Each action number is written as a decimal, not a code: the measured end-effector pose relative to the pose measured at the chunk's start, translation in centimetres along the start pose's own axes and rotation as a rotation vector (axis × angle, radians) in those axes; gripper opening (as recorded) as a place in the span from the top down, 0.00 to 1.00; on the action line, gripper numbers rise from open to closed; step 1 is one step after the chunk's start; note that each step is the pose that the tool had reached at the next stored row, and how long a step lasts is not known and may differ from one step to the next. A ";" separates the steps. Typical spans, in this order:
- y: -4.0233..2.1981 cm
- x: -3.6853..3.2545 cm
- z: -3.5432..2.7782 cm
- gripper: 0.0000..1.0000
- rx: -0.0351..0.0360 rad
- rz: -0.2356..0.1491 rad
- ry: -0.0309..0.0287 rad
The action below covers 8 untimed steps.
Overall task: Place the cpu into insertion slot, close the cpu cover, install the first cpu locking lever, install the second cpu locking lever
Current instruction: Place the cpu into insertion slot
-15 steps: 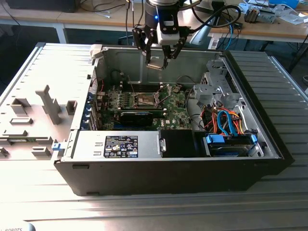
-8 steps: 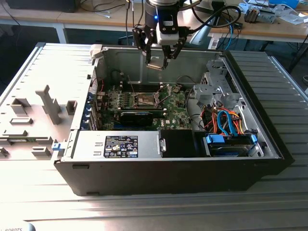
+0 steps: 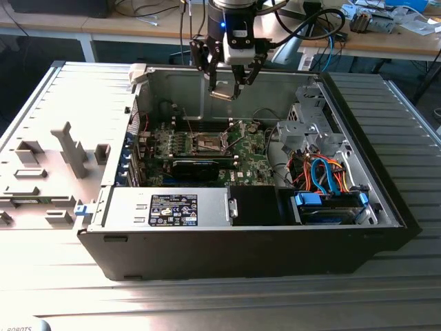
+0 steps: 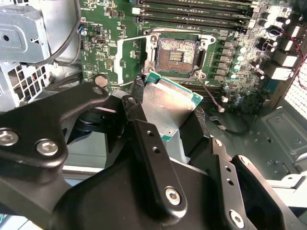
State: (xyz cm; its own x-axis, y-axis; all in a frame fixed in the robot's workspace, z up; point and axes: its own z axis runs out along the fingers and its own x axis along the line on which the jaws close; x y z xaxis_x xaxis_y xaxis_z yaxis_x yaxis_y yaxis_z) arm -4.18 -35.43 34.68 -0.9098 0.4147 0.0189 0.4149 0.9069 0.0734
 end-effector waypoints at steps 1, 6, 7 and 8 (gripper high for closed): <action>0.00 0.00 0.00 0.46 0.0000 0.002 -0.0001; 0.00 0.00 0.00 0.46 -0.0002 0.011 -0.0008; 0.00 0.00 0.00 0.46 -0.0002 0.013 -0.0009; 0.00 0.00 0.00 0.46 -0.0002 0.014 -0.0011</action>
State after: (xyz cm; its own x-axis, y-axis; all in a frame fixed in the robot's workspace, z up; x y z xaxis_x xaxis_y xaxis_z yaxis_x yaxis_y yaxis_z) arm -4.18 -35.43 34.67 -0.9037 0.4277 0.0189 0.4279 0.9009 0.0734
